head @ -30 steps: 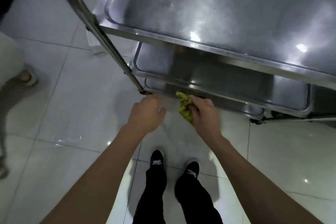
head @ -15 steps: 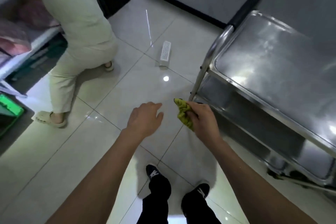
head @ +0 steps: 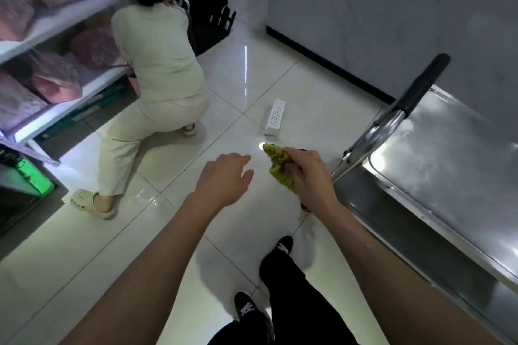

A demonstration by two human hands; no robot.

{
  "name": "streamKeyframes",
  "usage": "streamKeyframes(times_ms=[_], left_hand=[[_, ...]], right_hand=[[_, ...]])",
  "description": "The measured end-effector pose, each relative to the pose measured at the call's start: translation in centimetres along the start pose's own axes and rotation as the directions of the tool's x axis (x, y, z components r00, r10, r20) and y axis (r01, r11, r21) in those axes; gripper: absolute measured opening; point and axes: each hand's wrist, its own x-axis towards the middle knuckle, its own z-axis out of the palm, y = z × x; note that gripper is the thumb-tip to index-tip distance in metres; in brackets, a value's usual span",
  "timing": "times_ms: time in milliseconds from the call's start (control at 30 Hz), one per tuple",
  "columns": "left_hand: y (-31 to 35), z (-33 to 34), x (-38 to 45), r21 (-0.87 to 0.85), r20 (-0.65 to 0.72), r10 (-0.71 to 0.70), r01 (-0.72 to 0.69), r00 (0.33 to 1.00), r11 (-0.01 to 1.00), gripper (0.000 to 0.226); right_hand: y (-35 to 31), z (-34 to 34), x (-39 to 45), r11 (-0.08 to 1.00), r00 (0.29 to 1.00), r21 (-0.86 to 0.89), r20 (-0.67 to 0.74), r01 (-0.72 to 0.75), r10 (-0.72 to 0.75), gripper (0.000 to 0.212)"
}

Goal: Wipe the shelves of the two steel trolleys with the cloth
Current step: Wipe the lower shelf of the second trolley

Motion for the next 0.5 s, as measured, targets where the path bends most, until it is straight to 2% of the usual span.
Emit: streamKeyframes(times_ms=[100, 233, 367, 500], left_hand=[[0.1, -1.5, 4.9, 0.030, -0.005, 0.021, -0.021, 1.000, 0.999, 0.052], [0.6, -3.7, 12.5, 0.076, 0.002, 0.041, -0.041, 0.999, 0.996, 0.052], [1.5, -6.4, 19.1, 0.092, 0.005, 0.057, -0.057, 0.998, 0.994, 0.052], [3.0, -8.4, 25.1, 0.092, 0.011, 0.088, -0.089, 0.996, 0.992, 0.052]], right_hand=[[1.2, -0.8, 3.7, 0.999, 0.999, -0.010, -0.020, -0.048, 0.047, 0.032], [2.6, -2.6, 10.2, 0.984, 0.996, 0.169, -0.053, -0.059, 0.069, 0.025], [4.5, -4.5, 17.0, 0.987, 0.989, 0.072, -0.039, -0.142, 0.145, 0.025], [6.7, -6.5, 22.1, 0.975, 0.973, 0.059, -0.078, -0.212, 0.217, 0.027]])
